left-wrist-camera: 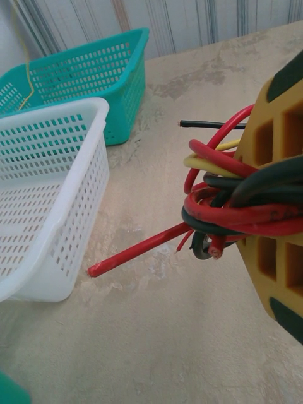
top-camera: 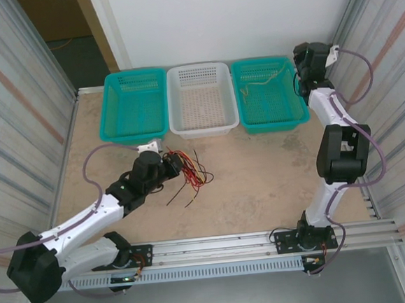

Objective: Untangle the cables

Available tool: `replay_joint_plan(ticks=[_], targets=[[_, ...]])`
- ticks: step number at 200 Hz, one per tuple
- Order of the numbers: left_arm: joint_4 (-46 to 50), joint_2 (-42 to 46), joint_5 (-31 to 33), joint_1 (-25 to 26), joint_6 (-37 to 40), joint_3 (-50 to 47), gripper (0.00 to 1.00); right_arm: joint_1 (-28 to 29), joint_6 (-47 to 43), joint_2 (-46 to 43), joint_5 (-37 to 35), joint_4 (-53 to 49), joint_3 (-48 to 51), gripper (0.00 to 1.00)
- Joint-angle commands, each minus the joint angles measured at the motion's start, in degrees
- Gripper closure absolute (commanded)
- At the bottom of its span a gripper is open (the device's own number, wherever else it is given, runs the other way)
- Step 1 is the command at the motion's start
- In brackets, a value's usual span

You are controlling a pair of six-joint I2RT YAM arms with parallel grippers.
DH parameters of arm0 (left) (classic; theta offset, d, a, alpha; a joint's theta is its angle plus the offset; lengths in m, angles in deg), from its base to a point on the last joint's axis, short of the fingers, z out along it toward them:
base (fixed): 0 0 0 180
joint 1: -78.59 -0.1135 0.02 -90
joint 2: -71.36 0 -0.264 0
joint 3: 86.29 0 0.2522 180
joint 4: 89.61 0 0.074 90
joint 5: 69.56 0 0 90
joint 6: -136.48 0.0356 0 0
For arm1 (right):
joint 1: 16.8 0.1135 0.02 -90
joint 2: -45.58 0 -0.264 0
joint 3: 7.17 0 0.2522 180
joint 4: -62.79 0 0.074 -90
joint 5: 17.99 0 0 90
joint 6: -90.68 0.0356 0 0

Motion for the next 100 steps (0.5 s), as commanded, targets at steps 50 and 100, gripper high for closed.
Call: replay_joint_plan(ticks=[50, 100], targets=[[2.47, -3.3, 1.38, 0.19, 1.43, 5.77, 1.0, -5.09, -4.71, -18.98, 8.62, -11.3, 12.96, 0.44], [3.97, -3.99, 1.31, 0.14, 1.26, 7.47, 1.0, -5.31, -20.56, -25.85, 18.26, -36.83, 7.0, 0.42]])
